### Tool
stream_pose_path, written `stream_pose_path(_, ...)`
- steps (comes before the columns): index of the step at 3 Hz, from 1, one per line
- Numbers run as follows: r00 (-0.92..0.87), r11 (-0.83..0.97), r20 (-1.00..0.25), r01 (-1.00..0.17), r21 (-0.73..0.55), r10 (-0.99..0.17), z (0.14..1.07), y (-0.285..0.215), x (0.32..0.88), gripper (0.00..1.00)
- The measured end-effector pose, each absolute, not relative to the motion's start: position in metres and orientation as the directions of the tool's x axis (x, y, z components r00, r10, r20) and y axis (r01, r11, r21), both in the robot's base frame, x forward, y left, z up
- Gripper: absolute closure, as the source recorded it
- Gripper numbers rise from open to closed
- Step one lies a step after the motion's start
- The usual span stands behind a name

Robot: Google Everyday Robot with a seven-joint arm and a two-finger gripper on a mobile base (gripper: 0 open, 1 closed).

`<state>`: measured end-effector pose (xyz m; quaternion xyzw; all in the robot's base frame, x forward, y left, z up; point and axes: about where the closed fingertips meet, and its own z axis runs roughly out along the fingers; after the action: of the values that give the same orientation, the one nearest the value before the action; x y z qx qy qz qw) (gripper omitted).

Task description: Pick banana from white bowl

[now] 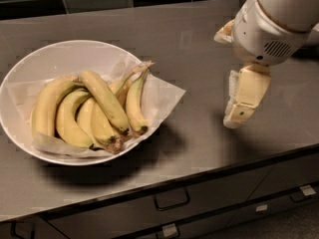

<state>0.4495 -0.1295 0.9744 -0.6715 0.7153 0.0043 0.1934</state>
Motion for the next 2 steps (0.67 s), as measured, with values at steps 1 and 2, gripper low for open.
stream_pose_path(1, 0.023, 0.067, -0.322, -0.962, -0.265, -0.946, 0.988, -0.085, 0.443, 0.00)
stream_pose_path(2, 0.066, 0.031, -0.363, -0.966, -0.256, -0.930, 0.982, -0.056, 0.437, 0.00)
